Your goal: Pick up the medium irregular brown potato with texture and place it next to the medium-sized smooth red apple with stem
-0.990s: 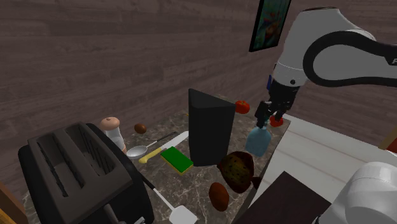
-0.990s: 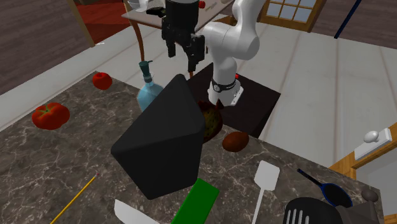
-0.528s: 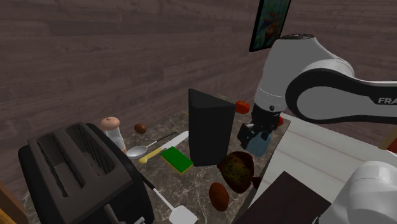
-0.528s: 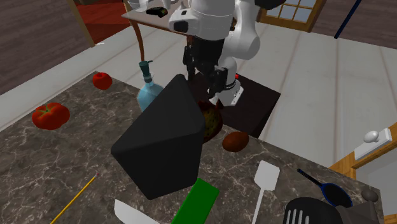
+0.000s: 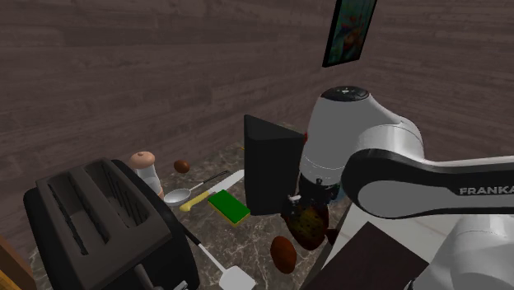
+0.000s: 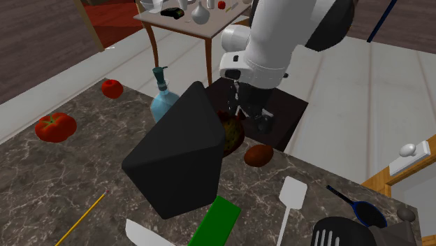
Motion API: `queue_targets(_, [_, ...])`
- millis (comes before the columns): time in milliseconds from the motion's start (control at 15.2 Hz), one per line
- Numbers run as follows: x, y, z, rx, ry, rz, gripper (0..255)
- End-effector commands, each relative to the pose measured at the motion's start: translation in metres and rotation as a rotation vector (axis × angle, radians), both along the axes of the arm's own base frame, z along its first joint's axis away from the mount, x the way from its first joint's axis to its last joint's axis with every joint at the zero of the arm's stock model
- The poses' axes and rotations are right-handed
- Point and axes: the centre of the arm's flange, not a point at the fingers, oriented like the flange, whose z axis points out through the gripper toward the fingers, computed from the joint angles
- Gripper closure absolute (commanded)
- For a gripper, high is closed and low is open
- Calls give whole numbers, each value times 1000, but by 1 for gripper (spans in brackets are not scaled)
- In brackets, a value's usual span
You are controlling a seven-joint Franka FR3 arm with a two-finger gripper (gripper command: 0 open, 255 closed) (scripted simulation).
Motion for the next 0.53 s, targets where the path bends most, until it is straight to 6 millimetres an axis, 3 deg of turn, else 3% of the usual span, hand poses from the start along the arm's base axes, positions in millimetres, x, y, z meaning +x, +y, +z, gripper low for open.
queue_targets(0, [0,25,-19,-3,-1,-11,0])
queue_targets(264, [2,68,-53,-14,-1,-32,0])
queue_targets(462, [3,71,-67,-15,-1,-34,0])
